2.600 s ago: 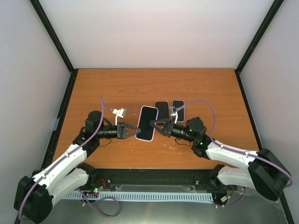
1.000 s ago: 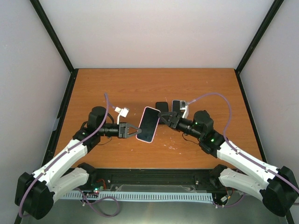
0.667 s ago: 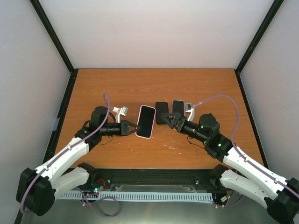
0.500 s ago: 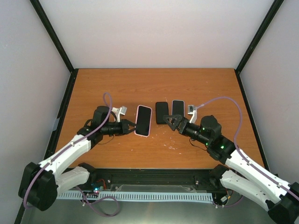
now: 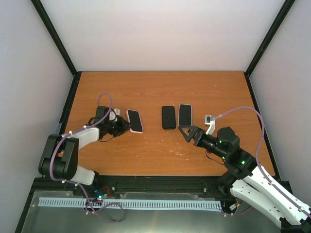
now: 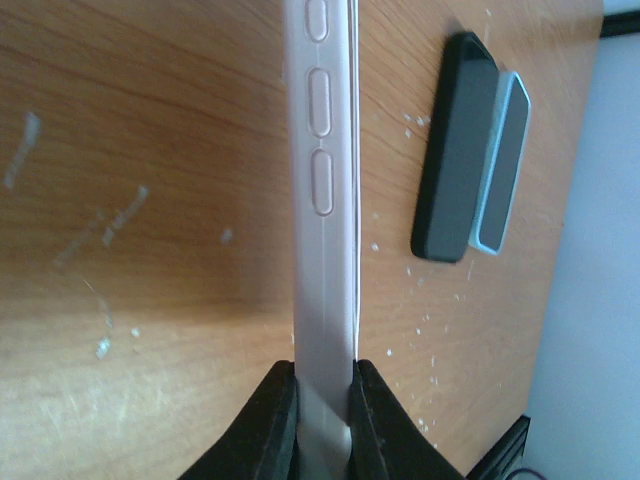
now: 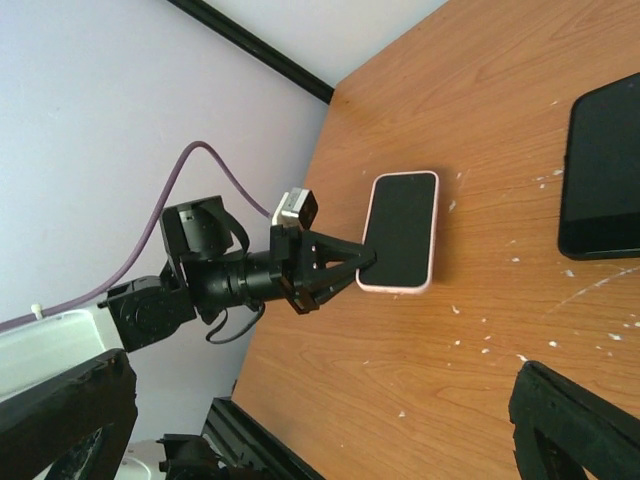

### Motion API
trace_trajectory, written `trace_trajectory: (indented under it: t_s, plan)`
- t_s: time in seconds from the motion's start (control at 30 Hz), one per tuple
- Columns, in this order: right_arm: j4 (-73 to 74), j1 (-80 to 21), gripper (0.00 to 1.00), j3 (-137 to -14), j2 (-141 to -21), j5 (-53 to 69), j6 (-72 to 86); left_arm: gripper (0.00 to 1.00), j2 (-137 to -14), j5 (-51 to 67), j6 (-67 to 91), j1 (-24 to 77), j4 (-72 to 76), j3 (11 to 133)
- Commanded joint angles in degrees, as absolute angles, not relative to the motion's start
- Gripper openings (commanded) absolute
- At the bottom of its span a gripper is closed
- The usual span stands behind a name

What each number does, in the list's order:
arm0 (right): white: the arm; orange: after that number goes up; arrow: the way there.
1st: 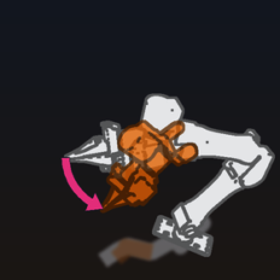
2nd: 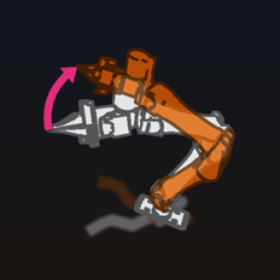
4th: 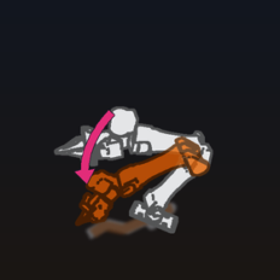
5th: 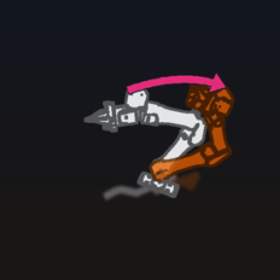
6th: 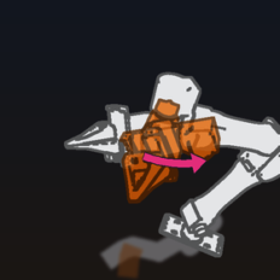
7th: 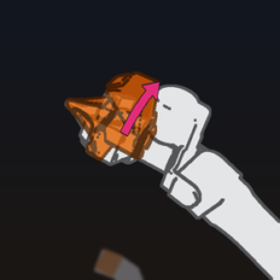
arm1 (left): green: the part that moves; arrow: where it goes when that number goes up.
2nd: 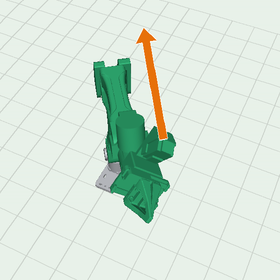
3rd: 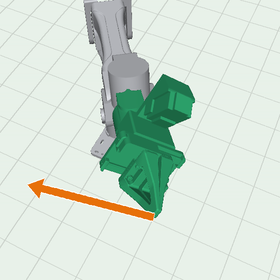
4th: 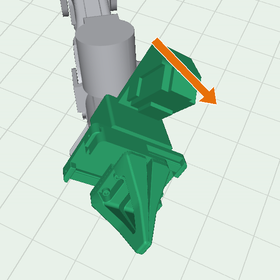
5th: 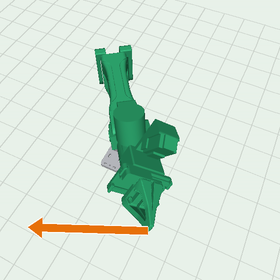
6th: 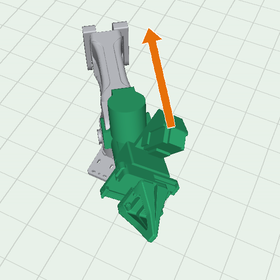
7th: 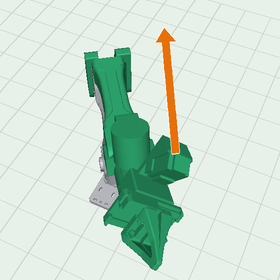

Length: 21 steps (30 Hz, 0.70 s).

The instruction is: Put the phone into the phone case

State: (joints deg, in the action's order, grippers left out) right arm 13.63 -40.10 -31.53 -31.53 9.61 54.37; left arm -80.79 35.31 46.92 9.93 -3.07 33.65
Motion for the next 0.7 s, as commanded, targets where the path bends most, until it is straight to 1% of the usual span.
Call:
trace_trajectory:
  t_s: [0.0,0.1,0.13,0.17,0.3,0.37,0.47,0.6,0.63,0.67]
  plan:
    - [17.61,-39.79,1.0,-31.77,-30.09,6.39,53.3,0.0,-85.2,40.29,49.74,8.88,9.83,37.95]
    - [17.89,-39.81,1.0,-31.65,-30.18,6.2,53.38,0.0,-88.55,42.03,50.66,8.88,12.11,38.58]
    - [17.92,-39.81,1.0,-31.64,-30.3,6.05,53.57,0.02,-89.72,42.06,50.79,8.88,12.02,38.98]
    - [17.97,-39.75,1.0,-31.61,-30.32,6.0,53.62,0.08,-90.4,41.91,50.76,8.88,11.73,39.14]
    - [18.56,-39.8,1.0,-31.61,-30.41,5.35,53.68,0.21,-91.88,41.17,50.49,8.88,10.07,39.01]
    - [18.94,-39.81,1.0,-31.79,-30.4,4.67,53.39,0.31,-91.88,40.98,50.33,8.87,9.65,38.63]
    - [19.81,-39.81,1.0,-32.4,-30.49,3.49,52.97,0.48,-90.92,40.6,50.16,8.86,8.53,38.06]
    - [21.32,-39.82,1.0,-33.4,-30.78,2.37,52.01,0.72,-87.97,38.11,49.17,8.88,3.53,38.13]
    - [21.8,-39.82,1.0,-33.66,-30.84,2.04,51.85,0.78,-86.78,37.01,48.83,8.88,1.91,38.33]
    - [22.22,-39.81,1.0,-33.93,-30.9,1.76,51.72,0.88,-85.58,35.96,48.41,8.88,0.36,38.46]
